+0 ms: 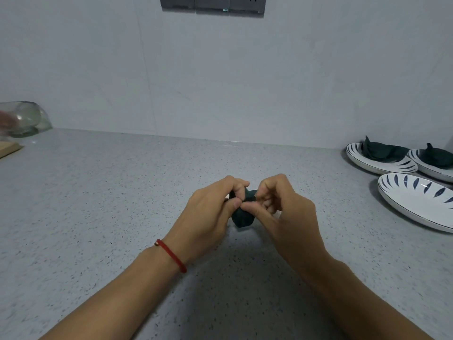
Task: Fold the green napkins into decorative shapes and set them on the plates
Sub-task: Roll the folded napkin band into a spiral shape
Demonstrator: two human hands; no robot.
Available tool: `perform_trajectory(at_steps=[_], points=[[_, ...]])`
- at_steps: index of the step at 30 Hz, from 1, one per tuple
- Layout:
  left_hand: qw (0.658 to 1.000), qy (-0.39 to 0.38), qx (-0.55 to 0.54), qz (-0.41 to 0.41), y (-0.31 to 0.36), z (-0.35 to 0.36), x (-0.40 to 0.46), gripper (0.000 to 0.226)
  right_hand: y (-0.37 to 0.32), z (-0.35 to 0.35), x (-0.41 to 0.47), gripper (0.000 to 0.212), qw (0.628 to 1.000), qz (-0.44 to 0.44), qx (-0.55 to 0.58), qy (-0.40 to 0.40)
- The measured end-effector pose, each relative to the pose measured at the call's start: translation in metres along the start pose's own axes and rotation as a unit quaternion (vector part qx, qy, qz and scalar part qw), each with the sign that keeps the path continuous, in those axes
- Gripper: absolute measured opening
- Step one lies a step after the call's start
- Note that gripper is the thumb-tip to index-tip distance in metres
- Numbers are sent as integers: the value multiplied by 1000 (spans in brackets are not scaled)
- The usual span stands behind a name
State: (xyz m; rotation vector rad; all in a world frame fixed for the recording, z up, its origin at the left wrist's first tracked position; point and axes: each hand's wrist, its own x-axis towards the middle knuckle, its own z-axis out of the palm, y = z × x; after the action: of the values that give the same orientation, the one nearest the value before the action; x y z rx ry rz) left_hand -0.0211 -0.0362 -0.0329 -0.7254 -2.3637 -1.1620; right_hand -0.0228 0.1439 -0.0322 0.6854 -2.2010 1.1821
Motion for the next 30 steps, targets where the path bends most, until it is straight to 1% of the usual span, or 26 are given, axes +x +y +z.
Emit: perform_trajectory(at_steps=[2,4,7,9,11,14,17,18,19,21,24,27,30], points=[[1000,2,-23,-16,4,0,1,12,4,1,1,19,997,-58,-31,27],[999,8,-43,-24,6,0,1,12,9,3,-1,13,993,-96,-58,43],[998,19,-51,-29,7,2,-1,12,13,4,-1,8,990,-111,-67,59],[998,21,-43,-28,7,3,-1,10,14,4,0,10,990,-111,-60,65],[999,19,-28,-25,8,4,-1,10,13,4,0,14,994,-89,-37,59],[999,16,-23,-18,12,4,-2,11,8,4,0,17,998,-25,28,53],[998,17,-43,-34,12,5,-2,13,4,3,0,24,988,64,130,46],[998,18,-53,-42,13,6,-2,13,2,3,0,26,986,75,142,47],[996,21,-65,-51,14,6,-1,13,2,3,0,27,988,63,127,54],[993,29,-92,-68,15,6,-1,13,3,4,0,26,997,0,55,61],[989,41,-113,-82,16,6,-1,11,6,5,1,15,996,-62,1,62],[988,52,-113,-93,15,7,-1,11,9,2,3,10,993,-101,-54,37],[988,66,-102,-96,14,8,-1,12,11,1,4,11,991,-112,-66,21]])
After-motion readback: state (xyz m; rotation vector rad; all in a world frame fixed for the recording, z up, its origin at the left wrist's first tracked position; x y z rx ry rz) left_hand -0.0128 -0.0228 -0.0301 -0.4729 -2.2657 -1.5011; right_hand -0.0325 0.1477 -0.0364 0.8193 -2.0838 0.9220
